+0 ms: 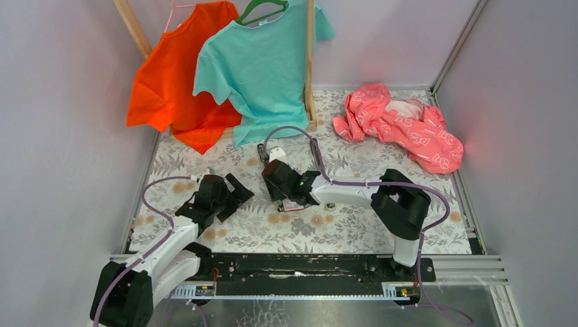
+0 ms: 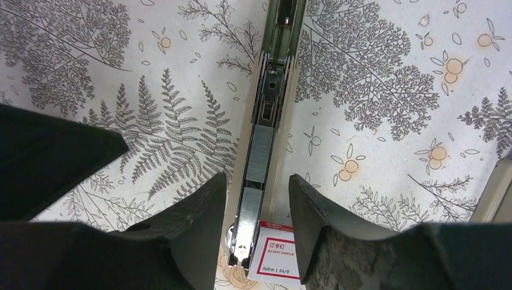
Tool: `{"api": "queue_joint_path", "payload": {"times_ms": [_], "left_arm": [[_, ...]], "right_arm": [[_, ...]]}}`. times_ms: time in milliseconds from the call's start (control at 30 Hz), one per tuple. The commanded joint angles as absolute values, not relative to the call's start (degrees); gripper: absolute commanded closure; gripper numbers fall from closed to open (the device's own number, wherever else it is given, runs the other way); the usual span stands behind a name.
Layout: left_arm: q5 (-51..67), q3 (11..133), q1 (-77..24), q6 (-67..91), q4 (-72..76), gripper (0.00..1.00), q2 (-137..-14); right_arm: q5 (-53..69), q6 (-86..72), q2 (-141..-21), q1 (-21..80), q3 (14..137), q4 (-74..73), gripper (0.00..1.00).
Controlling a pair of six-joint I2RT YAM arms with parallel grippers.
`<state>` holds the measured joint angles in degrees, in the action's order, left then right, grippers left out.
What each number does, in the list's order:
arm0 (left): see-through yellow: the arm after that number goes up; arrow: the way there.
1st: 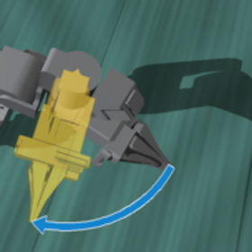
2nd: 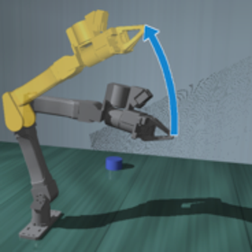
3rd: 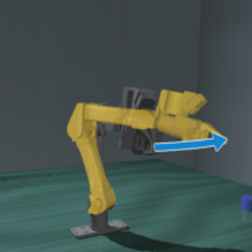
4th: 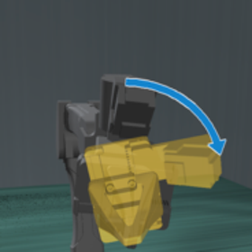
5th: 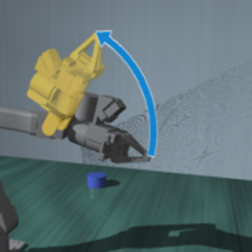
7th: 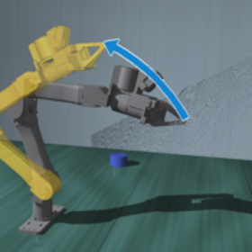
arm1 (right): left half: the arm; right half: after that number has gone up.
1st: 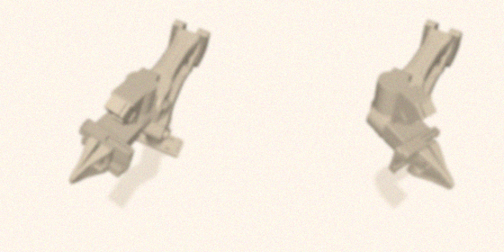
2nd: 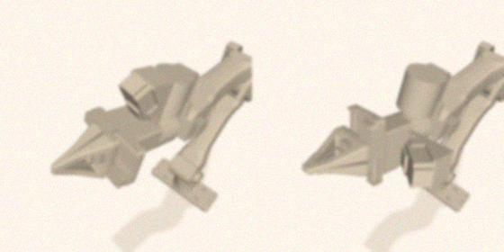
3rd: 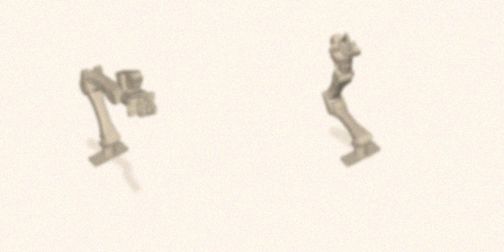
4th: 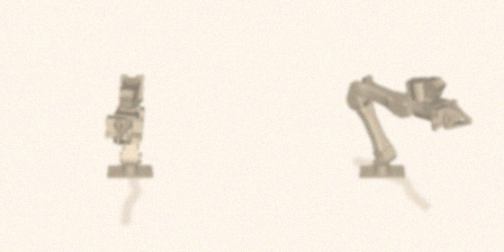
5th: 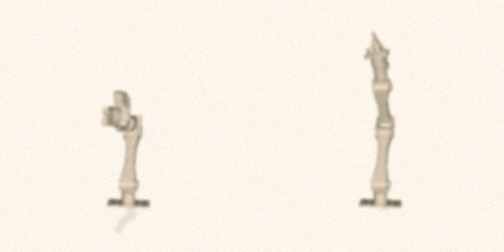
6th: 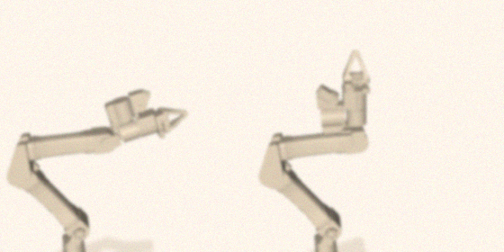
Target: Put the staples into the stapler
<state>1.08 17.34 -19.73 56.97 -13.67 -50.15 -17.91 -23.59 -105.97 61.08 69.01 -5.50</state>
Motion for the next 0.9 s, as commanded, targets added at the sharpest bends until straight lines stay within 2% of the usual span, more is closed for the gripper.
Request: {"api": "queue_joint_path", "payload": {"times_ms": [0, 233, 500, 867], "left_arm": [[4.9, 19.7, -16.4, 54.9, -11.1, 0.00, -51.8], [7.2, 21.3, -11.5, 53.6, -11.7, 0.00, -52.8], [10.1, 21.4, -4.3, 51.7, -13.0, 0.00, -53.0], [15.6, 19.0, 4.6, 53.1, -10.8, 0.00, -52.5]], "right_arm": [[-19.1, -23.2, -107.3, 61.1, 69.4, -6.5, 0.50], [-17.4, -22.6, -109.7, 62.3, 69.9, -5.4, 0.53], [-17.2, -21.2, -110.6, 64.8, 70.9, -4.5, 0.73], [-11.8, -18.9, -108.8, 66.7, 68.3, 2.7, 0.86]]}}
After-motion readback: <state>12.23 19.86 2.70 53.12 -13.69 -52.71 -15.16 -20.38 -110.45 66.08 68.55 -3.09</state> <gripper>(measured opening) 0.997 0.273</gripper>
